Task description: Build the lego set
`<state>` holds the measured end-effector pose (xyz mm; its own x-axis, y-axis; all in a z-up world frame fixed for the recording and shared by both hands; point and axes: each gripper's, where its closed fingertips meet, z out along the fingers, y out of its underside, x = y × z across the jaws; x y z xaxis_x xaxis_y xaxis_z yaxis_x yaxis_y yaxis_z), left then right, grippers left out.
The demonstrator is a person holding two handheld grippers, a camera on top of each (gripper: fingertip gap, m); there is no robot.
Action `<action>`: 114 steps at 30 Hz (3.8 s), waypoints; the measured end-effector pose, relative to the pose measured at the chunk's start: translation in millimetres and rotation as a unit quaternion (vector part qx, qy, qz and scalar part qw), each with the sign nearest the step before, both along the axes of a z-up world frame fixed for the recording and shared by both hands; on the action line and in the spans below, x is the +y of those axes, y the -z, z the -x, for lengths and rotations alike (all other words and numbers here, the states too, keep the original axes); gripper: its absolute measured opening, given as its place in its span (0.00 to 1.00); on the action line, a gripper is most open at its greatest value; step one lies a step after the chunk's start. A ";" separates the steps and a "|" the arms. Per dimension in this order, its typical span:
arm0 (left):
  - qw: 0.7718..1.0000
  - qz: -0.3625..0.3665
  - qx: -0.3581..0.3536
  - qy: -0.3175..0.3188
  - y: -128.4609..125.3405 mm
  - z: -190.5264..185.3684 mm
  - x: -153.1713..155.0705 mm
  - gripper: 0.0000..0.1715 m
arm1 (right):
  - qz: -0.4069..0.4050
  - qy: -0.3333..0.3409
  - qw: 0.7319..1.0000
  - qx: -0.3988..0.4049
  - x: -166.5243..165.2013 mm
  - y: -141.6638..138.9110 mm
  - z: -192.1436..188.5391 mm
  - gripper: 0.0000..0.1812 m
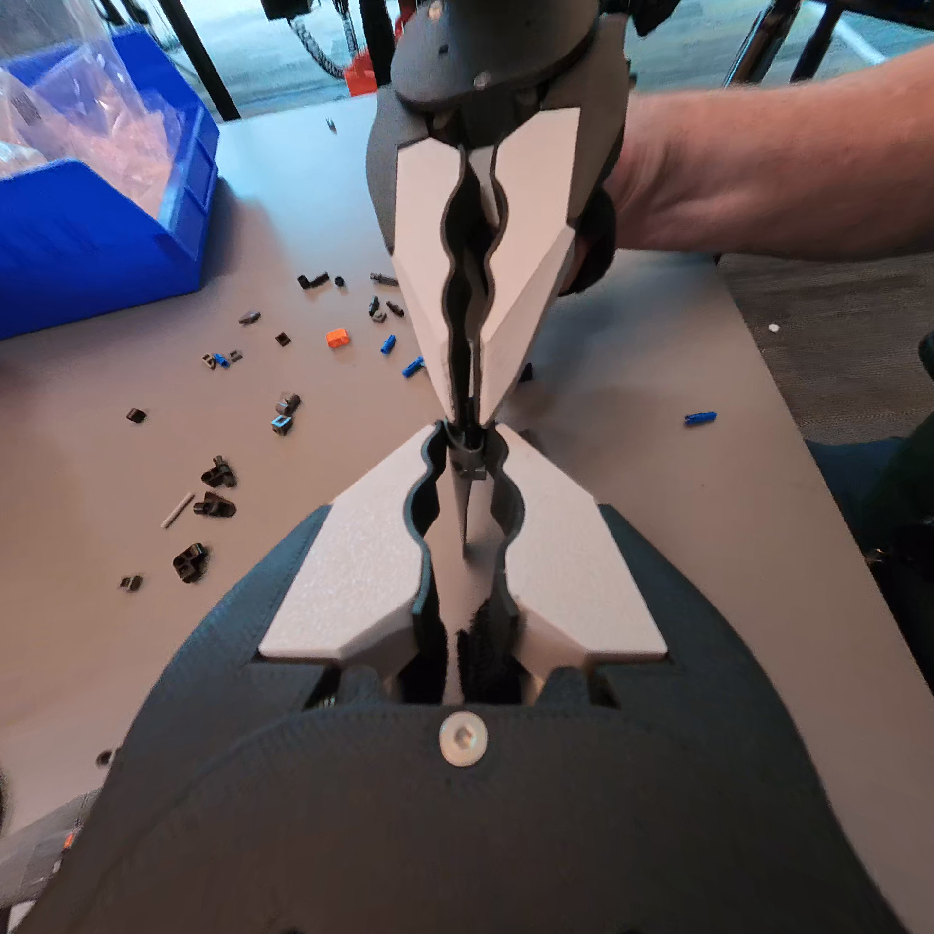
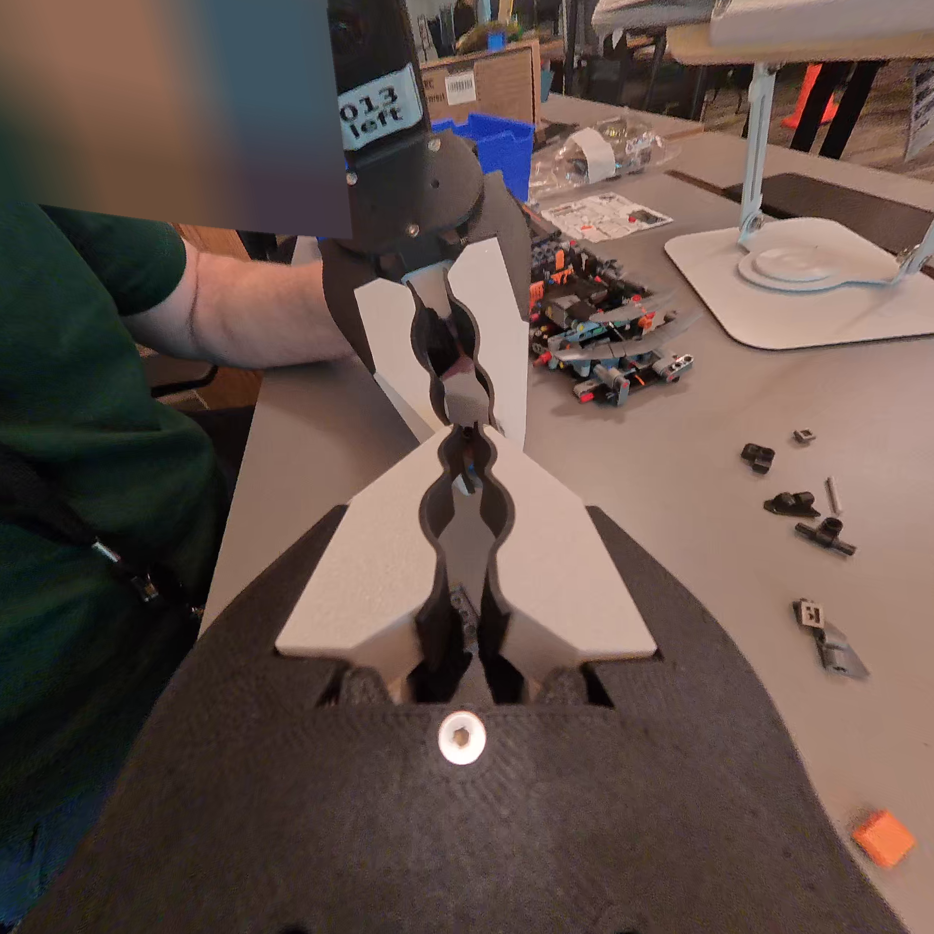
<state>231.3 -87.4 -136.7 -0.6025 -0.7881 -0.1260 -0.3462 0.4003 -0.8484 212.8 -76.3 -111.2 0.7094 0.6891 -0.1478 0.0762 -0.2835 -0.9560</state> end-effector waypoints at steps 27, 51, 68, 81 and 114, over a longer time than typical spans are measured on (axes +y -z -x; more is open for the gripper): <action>0.999 0.021 0.026 0.001 11.3 -5.8 -7.2 0.08 | -0.027 0.015 0.999 0.009 -9.5 10.6 -9.9 0.01; 0.999 0.047 0.025 0.011 10.5 -5.8 -11.0 0.08 | -0.035 0.016 0.998 -0.042 -12.1 10.2 -9.8 0.01; 0.999 0.034 0.023 0.017 11.4 -4.9 -13.9 0.08 | -0.047 -0.008 0.997 -0.059 -17.1 12.6 -8.0 0.01; 1.000 0.007 0.025 0.014 17.7 -5.4 -12.3 0.07 | -0.009 -0.033 0.997 -0.075 -16.4 22.1 -6.0 0.01; 0.969 0.235 0.074 0.019 -7.9 -4.7 -6.4 0.08 | -0.145 0.118 0.871 -0.454 4.5 11.3 -10.5 0.16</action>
<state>235.9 -93.8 -128.8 -0.6166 -0.7139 0.3319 -0.4707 -0.0036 -0.8823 223.2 -71.9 -122.5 0.5700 0.4224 0.7047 0.8108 -0.1504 -0.5656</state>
